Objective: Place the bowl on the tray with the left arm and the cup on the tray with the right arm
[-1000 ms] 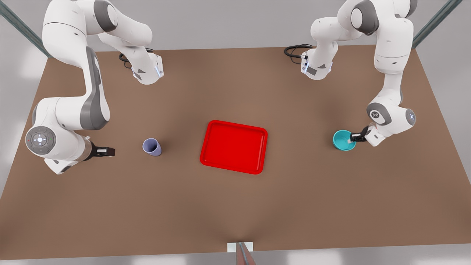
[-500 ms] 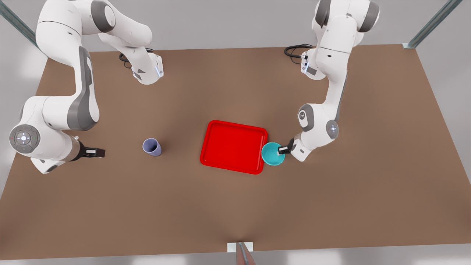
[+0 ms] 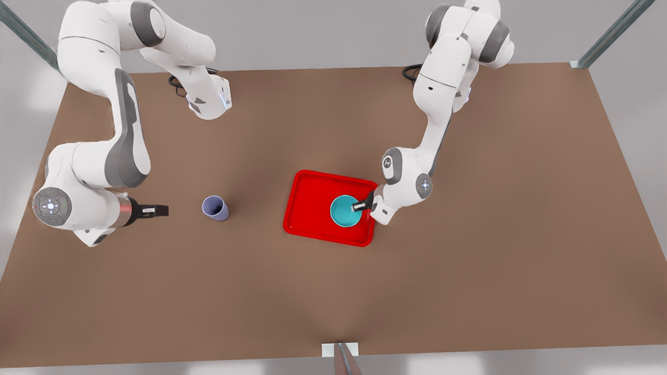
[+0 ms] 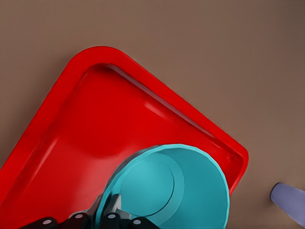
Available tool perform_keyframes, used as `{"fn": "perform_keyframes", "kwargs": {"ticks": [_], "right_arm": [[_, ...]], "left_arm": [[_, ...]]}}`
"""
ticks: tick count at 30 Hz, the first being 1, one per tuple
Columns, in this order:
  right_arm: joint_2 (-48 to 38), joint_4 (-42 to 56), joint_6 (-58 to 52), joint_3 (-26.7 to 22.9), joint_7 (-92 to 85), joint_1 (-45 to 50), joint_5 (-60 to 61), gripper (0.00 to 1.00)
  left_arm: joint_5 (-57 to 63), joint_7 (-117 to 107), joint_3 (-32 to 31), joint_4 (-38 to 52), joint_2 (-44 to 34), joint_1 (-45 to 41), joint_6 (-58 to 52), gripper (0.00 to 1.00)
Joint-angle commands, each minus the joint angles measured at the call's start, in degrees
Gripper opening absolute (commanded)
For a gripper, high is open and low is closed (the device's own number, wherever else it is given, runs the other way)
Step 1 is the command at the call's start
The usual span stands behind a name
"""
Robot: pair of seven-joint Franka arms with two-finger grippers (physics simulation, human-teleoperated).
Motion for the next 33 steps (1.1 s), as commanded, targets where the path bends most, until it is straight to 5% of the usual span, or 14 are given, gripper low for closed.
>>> {"fn": "perform_keyframes", "kwargs": {"ticks": [1,2,3,4,14,18,23,24,30,31,32,33], "right_arm": [[-0.09,-0.73,0.09,0.00,0.30,-0.11,-0.08,1.00],[-0.44,-3.10,0.18,0.00,2.66,-0.20,0.01,1.00],[-0.62,-4.87,1.32,0.08,4.34,-0.02,0.01,1.00],[-0.53,-4.87,1.67,0.00,4.34,-0.02,0.01,1.00],[2.20,-6.53,2.37,0.00,5.31,1.74,1.33,1.00],[-5.98,-26.84,14.94,0.00,5.22,-2.57,3.09,1.00],[-7.82,-35.71,29.62,0.09,5.22,-2.39,3.35,1.00],[-7.74,-39.14,34.44,0.09,5.31,-2.39,3.52,1.00],[-7.74,-42.13,38.23,0.52,5.66,-1.87,6.78,1.00],[-7.82,-42.84,38.23,0.52,5.66,-1.78,6.78,1.00],[-7.74,-42.92,38.23,0.52,5.66,-1.69,6.95,1.00],[-7.74,-43.19,38.23,0.52,5.66,-1.60,7.56,1.00]], "left_arm": [[14.31,-1.07,0.03,-0.03,0.01,-0.01,-0.10,0.21],[14.31,-0.98,0.03,-0.03,0.27,-0.01,-0.10,0.21],[14.31,-0.81,0.03,-0.03,0.80,-0.01,-0.10,0.32],[14.31,-0.72,0.03,-0.03,1.15,-0.01,-0.10,0.98],[14.75,-0.19,0.38,-0.03,1.15,0.34,-0.45,1.00],[16.60,-0.45,3.90,-0.03,-0.69,0.51,-3.26,1.00],[18.51,-2.47,22.70,9.88,-5.80,0.25,-25.66,1.00],[39.43,-1.95,23.32,19.56,-5.62,0.69,-33.05,1.00],[47.09,11.85,31.24,39.43,-11.32,4.82,-60.83,1.00],[49.64,13.70,28.52,39.17,-16.51,7.45,-62.41,1.00],[57.18,13.61,14.23,37.43,-20.28,16.12,-62.24,1.00],[58.95,13.61,7.18,33.21,-23.10,21.58,-59.80,1.00]]}}
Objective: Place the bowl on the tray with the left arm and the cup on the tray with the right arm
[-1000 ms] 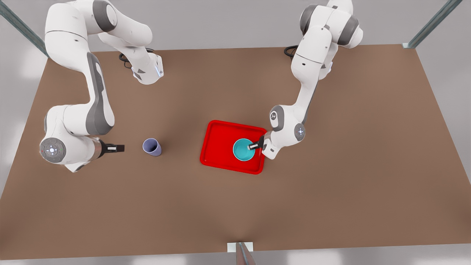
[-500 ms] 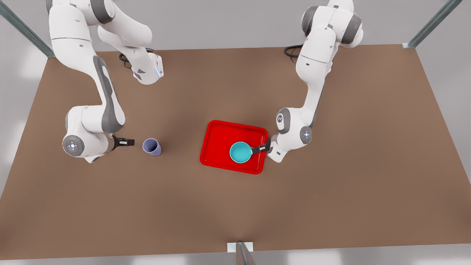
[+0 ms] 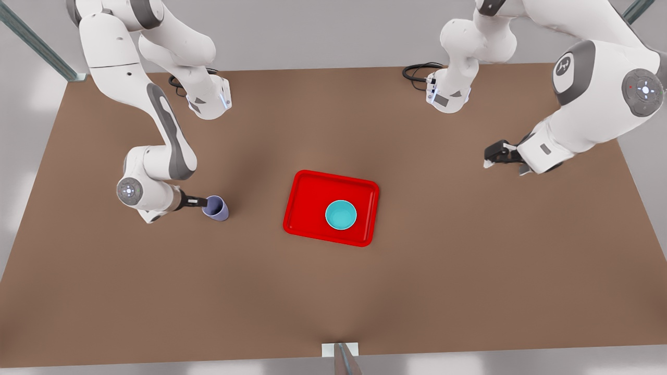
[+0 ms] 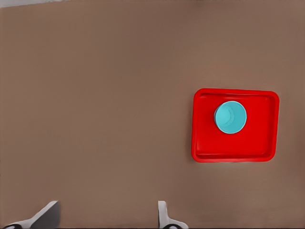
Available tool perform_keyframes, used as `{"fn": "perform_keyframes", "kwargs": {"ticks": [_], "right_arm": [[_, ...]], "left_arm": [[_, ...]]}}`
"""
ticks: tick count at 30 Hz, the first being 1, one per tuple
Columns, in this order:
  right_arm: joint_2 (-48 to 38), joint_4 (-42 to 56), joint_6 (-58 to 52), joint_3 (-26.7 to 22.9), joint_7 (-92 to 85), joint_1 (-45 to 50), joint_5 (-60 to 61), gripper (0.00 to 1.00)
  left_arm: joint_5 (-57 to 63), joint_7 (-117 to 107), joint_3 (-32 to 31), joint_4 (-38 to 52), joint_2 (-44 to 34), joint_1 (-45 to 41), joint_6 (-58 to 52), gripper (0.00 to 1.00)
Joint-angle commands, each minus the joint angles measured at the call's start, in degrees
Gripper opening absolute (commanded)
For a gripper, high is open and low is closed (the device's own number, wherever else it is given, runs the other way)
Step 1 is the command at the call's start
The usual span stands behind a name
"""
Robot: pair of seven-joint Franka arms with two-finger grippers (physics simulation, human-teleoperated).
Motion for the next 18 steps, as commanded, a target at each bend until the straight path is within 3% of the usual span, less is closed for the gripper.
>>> {"fn": "perform_keyframes", "kwargs": {"ticks": [1,7,18], "right_arm": [[0.17,-0.02,0.00,0.00,0.00,-0.02,0.04,1.00],[0.53,-2.56,7.30,0.00,0.09,0.60,0.13,1.00],[0.88,-3.79,7.82,0.09,0.09,1.83,0.21,1.00]], "left_arm": [[9.42,0.00,-0.25,-2.26,-0.89,-0.04,1.75,1.00],[9.25,0.00,-0.60,-4.03,-0.46,-0.04,2.99,1.00],[7.75,0.00,-0.42,-4.03,1.56,-0.21,2.55,1.00]]}}
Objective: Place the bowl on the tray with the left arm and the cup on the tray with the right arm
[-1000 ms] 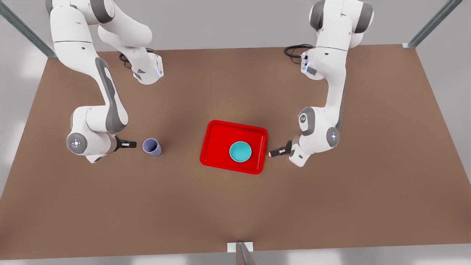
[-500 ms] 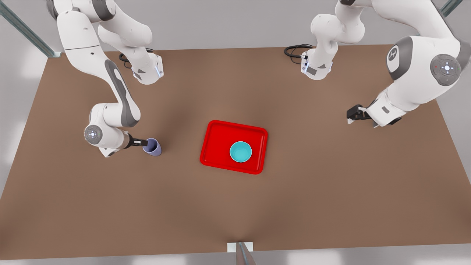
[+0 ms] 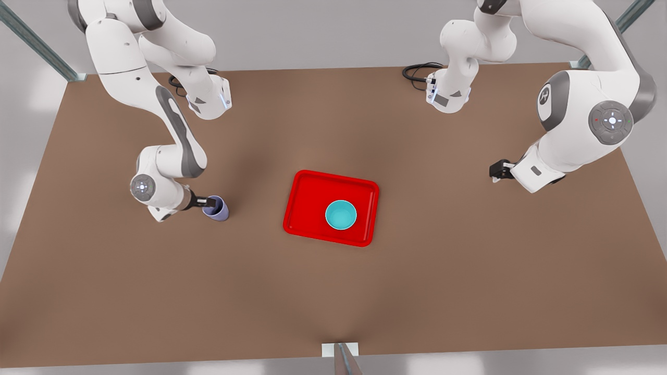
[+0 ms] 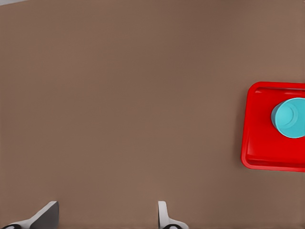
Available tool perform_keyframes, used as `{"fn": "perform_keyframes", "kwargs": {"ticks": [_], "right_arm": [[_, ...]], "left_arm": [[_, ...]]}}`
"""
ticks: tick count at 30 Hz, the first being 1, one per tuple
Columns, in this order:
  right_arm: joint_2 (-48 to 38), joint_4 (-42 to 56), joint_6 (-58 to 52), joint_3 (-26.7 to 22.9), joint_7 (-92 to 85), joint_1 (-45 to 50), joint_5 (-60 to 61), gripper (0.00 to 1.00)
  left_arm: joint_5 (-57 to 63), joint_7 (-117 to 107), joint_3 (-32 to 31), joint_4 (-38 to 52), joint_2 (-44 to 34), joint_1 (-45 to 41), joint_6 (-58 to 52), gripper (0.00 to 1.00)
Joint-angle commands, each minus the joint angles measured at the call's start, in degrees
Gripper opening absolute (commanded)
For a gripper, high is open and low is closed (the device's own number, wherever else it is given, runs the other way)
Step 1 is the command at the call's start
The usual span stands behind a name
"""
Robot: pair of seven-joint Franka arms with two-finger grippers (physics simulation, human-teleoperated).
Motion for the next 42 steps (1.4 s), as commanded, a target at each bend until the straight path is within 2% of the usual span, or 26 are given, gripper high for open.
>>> {"fn": "perform_keyframes", "kwargs": {"ticks": [1,27,28,29,31,34,36,40,42], "right_arm": [[0.00,0.00,0.00,0.00,0.00,-0.02,0.00,1.00],[3.60,0.00,4.13,0.00,0.00,0.86,0.09,1.00],[3.51,0.00,4.13,-0.09,0.00,0.86,0.09,0.94],[3.60,0.00,4.13,-0.09,0.00,0.86,0.00,0.79],[3.60,0.00,4.13,-0.09,0.00,0.94,0.00,0.57],[3.60,0.00,4.13,-0.09,0.00,1.47,0.00,0.37],[3.60,0.00,4.13,-0.09,0.09,1.65,0.00,0.36],[3.51,0.00,4.04,-0.09,0.00,1.65,0.00,0.21],[3.51,0.09,3.87,0.00,0.00,1.65,0.00,0.21]], "left_arm": [[-0.19,0.00,0.01,0.00,0.00,0.00,0.00,1.00],[-0.36,-0.09,0.01,-0.17,0.35,0.00,-1.32,1.00],[-0.28,-0.09,0.01,-0.17,0.35,0.00,-1.41,1.00],[-0.36,-0.09,0.01,-0.17,0.44,0.00,-1.41,1.00],[-0.28,-0.09,0.01,-0.17,0.44,0.00,-1.49,1.00],[-0.27,-2.63,0.01,0.00,1.23,-0.18,-3.52,1.00],[-0.27,-2.64,0.01,0.00,1.49,-0.79,-3.43,1.00],[-0.27,-2.55,0.01,0.00,2.01,-0.62,-3.69,1.00],[-0.36,-2.55,0.01,0.00,2.37,-0.53,-3.25,1.00]]}}
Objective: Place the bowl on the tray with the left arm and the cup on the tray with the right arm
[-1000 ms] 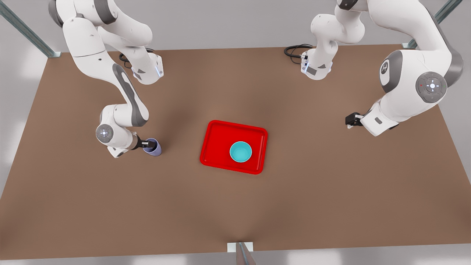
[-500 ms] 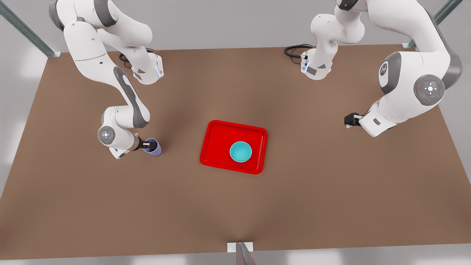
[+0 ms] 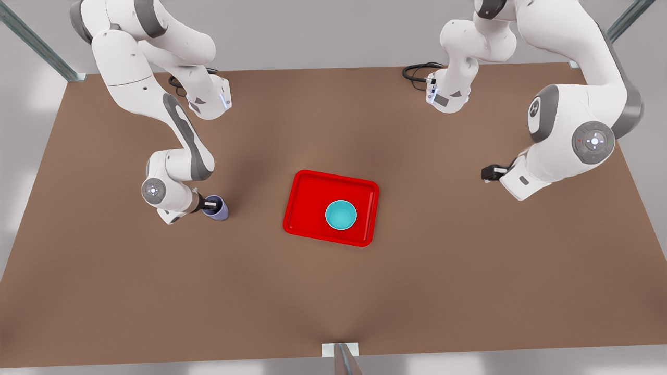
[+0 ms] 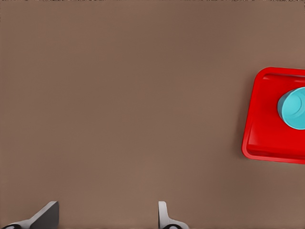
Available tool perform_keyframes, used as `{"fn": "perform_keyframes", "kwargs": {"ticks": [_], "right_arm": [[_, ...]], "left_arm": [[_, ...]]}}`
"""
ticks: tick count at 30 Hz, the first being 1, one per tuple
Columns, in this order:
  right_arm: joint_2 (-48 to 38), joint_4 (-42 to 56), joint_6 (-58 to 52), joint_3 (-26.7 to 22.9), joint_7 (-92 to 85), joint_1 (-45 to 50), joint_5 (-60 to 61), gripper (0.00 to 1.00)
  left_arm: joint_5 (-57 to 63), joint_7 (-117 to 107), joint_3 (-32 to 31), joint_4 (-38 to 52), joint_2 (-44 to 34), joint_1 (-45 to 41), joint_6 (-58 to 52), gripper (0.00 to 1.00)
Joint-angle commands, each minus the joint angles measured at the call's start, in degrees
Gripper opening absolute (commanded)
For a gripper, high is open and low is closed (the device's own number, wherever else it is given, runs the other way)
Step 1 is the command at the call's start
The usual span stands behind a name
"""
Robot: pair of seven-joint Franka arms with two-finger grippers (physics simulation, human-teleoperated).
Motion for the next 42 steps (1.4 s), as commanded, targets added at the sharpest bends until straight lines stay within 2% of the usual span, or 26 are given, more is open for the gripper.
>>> {"fn": "perform_keyframes", "kwargs": {"ticks": [1,14,19,23,25,29,36,42], "right_arm": [[0.00,0.01,-0.01,0.00,0.00,-0.01,0.00,0.21],[-0.97,0.89,-4.31,0.71,0.09,0.08,0.00,0.21],[-2.37,15.21,-19.69,3.08,0.09,0.25,0.00,0.21],[-2.46,28.48,-30.42,3.34,7.64,9.83,-0.52,0.21],[-1.67,30.85,-29.54,3.25,13.35,16.59,-0.88,0.21],[2.46,30.68,-18.83,3.17,28.63,27.84,-1.14,0.21],[2.37,14.69,-2.48,3.34,35.86,30.75,-1.05,0.21],[3.43,13.89,-1.68,3.34,35.68,31.37,-1.40,0.21]], "left_arm": [[-0.05,0.00,0.01,0.00,-0.01,0.04,0.02,1.00],[-0.13,-0.09,0.01,-0.09,-0.01,-0.22,-0.33,1.00],[-0.49,-0.26,0.01,-0.09,-0.01,-0.31,-0.33,1.00],[-0.49,-0.53,0.01,-0.09,-0.01,-0.40,-0.33,1.00],[-0.49,-0.62,0.01,-0.09,-0.01,-0.40,-0.33,1.00],[-1.01,-0.70,0.01,-0.09,-0.01,-0.40,-0.33,1.00],[-1.10,-0.79,0.01,-0.09,0.08,-0.40,-0.33,1.00],[-1.10,-0.79,0.01,-0.09,0.08,-0.84,-0.33,1.00]]}}
